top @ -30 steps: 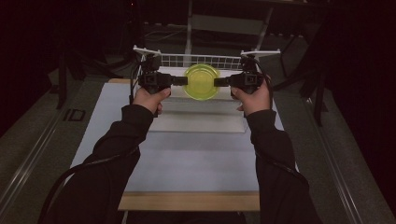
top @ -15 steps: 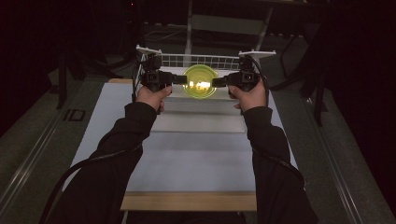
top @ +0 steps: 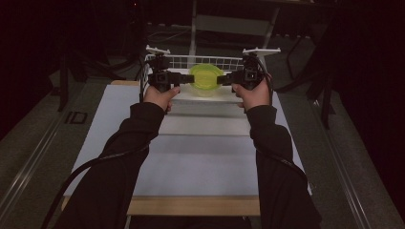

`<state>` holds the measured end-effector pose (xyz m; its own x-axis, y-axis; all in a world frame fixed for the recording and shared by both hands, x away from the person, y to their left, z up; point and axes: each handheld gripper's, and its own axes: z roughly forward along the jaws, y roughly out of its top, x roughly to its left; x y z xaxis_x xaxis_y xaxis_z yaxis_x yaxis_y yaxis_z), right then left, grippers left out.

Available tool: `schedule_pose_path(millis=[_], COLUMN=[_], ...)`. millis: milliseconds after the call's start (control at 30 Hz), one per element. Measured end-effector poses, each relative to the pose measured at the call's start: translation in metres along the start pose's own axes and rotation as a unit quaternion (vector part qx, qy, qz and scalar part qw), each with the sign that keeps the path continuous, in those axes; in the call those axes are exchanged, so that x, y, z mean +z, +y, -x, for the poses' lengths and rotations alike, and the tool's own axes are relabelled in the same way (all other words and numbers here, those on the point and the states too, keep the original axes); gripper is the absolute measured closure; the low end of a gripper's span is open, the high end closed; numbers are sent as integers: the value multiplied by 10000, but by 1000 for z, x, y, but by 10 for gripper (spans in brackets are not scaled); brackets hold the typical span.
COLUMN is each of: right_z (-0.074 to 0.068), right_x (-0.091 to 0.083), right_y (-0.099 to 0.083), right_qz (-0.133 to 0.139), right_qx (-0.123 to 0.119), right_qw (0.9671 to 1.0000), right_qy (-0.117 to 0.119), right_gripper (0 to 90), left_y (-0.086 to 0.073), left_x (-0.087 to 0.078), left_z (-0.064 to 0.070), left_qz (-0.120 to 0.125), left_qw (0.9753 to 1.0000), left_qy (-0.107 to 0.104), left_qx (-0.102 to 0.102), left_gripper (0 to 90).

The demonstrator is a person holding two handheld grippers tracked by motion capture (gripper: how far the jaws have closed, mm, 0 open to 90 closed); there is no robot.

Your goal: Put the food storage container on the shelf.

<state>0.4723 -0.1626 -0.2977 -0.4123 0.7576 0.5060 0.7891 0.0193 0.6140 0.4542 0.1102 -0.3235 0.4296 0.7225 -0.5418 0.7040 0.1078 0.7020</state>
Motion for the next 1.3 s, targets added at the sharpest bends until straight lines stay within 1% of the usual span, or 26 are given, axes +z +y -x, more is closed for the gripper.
schedule_pose_path(millis=[67, 167, 200, 267, 333, 400, 433, 500, 533, 600, 633, 667, 700, 767, 800, 833, 867, 900, 933, 967, 1033, 1067, 1100, 1133, 1200, 1300], right_z=[1, 0, 0, 2, 2, 1, 1, -3, -4, -6, -7, -8, -9, -9, -9, -9, -9, -9, -10, -10, -12, -12, -12, -12, -12, -12], right_x=[0, 1, 1, 1, -1, -4, -7, -11, -12, -16, -18, -19, -20, -19, -19, -18, -15, -14, -12, -9, -3, 1, 5, 8, 15, 25], right_y=[1, 2, 2, 3, 3, 3, 2, 0, -1, -6, -8, -11, -14, -21, -21, -24, -31, -35, -38, -42, -49, -52, -54, -56, -57, -57], right_qz=[24, 61, 56, 158, 261, 344, 368, 375, 360, 377, 396, 432, 440, 468, 468, 429, 365, 343, 319, 278, 201, 172, 155, 160, 123, 121], right_qx=[13, -34, -24, -127, -219, -300, -320, -478, -544, -640, -682, -738, -799, -875, -875, -929, -1010, -1050, -1110, -1146, -1234, -1237, -1223, -1223, -1166, -1149], right_qw=[10000, 10000, 10000, 9998, 9994, 9989, 9988, 9982, 9979, 9972, 9969, 9963, 9958, 9950, 9950, 9947, 9941, 9938, 9932, 9928, 9918, 9918, 9921, 9920, 9930, 9932], right_qy=[57, 0, 10, -2, 9, 68, 62, 2, -22, -17, -35, -56, -74, -74, -74, -96, -137, -144, -163, -204, -276, -274, -247, -255, -168, -162], right_gripper=[676, 662, 640, 559, 532, 490, 486, 461, 461, 461, 461, 461, 461, 463, 463, 465, 538, 580, 623, 700, 772, 803, 831, 833, 838, 837], left_y=[0, 0, 0, 1, 2, 2, 2, 1, 0, -4, -6, -9, -12, -18, -18, -26, -30, -34, -39, -44, -56, -62, -67, -72, -81, -89], left_x=[0, 0, 0, -3, -6, -11, -14, -19, -22, -28, -30, -32, -34, -37, -37, -39, -39, -40, -42, -43, -43, -43, -42, -42, -41, -39], left_z=[-2, -2, -2, 0, 1, 1, 2, 3, 3, 3, 3, 3, 4, 3, 3, 4, 4, 3, 3, 3, 1, 0, -2, -4, -8, -14], left_qz=[33, 54, 95, 160, 222, 274, 307, 384, 410, 495, 499, 547, 586, 623, 623, 649, 668, 704, 789, 882, 1088, 1139, 1223, 1296, 1337, 1342], left_qw=[10000, 10000, 9999, 9998, 9996, 9994, 9993, 9988, 9987, 9981, 9974, 9963, 9956, 9937, 9937, 9918, 9912, 9905, 9890, 9872, 9829, 9814, 9795, 9781, 9771, 9783], left_qy=[25, 46, 46, 83, 103, 112, 101, 120, 35, -104, -245, -322, -380, -564, -564, -582, -580, -580, -563, -485, -366, -318, -332, -334, -334, -382], left_qx=[-20, -9, 26, 119, 154, 159, 196, 277, 287, 349, 460, 571, 624, 737, 737, 937, 982, 1029, 1117, 1234, 1439, 1512, 1565, 1597, 1622, 1530], left_gripper=[657, 603, 603, 525, 517, 475, 475, 454, 452, 392, 370, 323, 293, 266, 222, 222, 184, 182, 165, 149, 148, 136, 102, 85, 85, 84])
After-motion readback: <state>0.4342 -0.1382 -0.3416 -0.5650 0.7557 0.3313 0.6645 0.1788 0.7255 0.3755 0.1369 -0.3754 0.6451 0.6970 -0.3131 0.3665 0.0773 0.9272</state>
